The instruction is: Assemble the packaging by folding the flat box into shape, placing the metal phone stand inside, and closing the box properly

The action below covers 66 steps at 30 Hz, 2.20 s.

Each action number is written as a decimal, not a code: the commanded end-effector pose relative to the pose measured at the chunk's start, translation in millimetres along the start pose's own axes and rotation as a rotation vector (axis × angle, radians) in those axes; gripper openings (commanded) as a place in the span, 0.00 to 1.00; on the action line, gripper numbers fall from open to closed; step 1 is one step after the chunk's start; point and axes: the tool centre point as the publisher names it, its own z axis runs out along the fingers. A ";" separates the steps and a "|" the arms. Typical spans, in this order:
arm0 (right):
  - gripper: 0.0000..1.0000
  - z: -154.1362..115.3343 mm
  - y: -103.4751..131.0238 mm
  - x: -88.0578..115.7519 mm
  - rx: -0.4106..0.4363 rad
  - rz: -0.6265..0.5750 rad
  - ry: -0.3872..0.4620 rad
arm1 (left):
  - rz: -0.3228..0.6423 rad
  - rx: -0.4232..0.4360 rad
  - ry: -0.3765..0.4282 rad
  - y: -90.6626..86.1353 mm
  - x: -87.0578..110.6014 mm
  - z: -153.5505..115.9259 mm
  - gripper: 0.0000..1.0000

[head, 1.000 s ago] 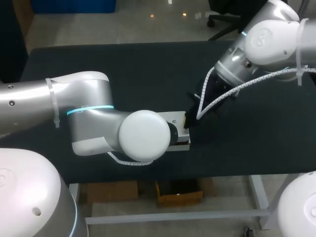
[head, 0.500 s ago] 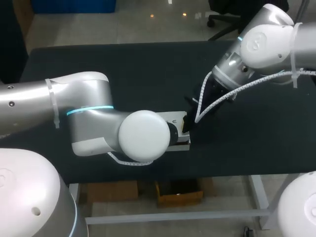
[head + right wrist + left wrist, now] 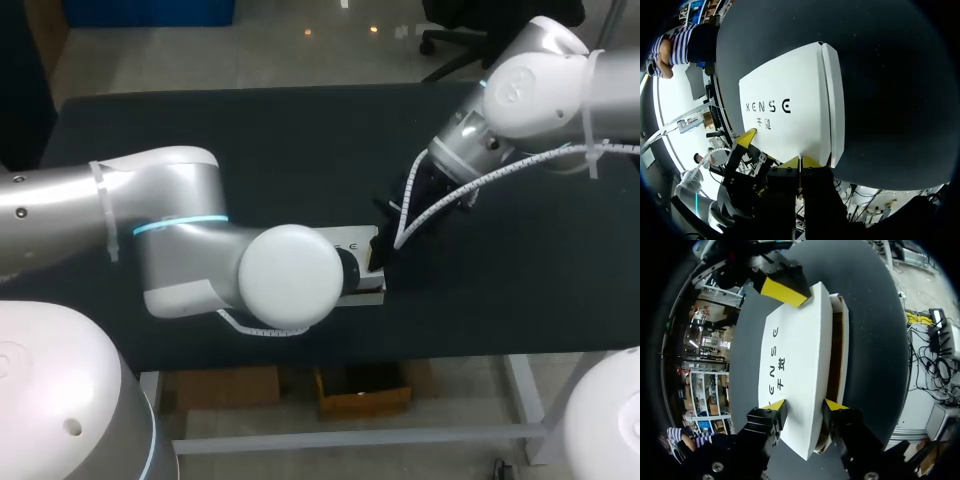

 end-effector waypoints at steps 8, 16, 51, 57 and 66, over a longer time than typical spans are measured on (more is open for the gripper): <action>0.00 -0.5 1.8 -0.2 0.007 0.001 0.002 | -0.009 0.017 -0.017 9.5 2.4 -11.6 0.48; 0.00 0.8 2.9 0.2 0.011 0.002 0.003 | -0.019 0.050 -0.044 17.0 -0.1 -28.3 0.48; 0.00 5.4 5.9 -0.5 0.017 0.016 0.000 | -0.215 0.270 0.189 27.0 -15.3 -16.3 0.00; 0.00 6.9 6.1 -2.2 0.019 0.019 0.001 | -0.215 0.262 0.208 27.6 -12.1 -10.0 0.00; 0.00 12.8 8.5 -8.9 0.031 0.031 0.003 | -0.218 0.256 0.229 29.7 -5.7 -1.4 0.00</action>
